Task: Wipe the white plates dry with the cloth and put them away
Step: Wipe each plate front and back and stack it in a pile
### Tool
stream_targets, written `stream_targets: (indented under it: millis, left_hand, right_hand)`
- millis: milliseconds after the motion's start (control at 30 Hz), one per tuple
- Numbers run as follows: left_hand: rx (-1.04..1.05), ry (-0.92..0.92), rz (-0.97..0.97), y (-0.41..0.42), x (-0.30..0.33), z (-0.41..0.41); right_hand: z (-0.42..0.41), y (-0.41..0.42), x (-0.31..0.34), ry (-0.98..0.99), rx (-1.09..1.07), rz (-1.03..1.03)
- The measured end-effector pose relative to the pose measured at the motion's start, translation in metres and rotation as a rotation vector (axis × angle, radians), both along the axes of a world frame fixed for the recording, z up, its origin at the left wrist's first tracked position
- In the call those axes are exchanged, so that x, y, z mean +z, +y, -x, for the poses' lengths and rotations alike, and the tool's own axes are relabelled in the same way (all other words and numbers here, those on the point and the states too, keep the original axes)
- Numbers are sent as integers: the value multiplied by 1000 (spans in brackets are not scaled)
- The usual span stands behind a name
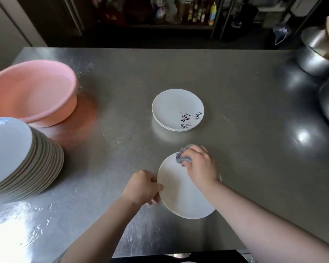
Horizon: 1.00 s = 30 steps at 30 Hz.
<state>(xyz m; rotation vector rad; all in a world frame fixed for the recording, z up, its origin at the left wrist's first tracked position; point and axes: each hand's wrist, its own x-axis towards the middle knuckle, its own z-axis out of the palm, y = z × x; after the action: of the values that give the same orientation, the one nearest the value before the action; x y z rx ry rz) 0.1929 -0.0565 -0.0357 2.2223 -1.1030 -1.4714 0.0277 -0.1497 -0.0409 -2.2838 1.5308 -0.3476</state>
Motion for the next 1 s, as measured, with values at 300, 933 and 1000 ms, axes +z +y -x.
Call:
stream_targets:
  millis: [300,933,1000]
  left_hand:
    - [-44,-157,97,-33,13,-6]
    - [-24,-58,41,2,3,-3]
    - [-87,-80,16,3,5,1]
  right_hand:
    - [-8,13,-2,-30,138,-20]
    - [4,13,3,4,-38,59]
    - [-3,25,2,-33,-17,54]
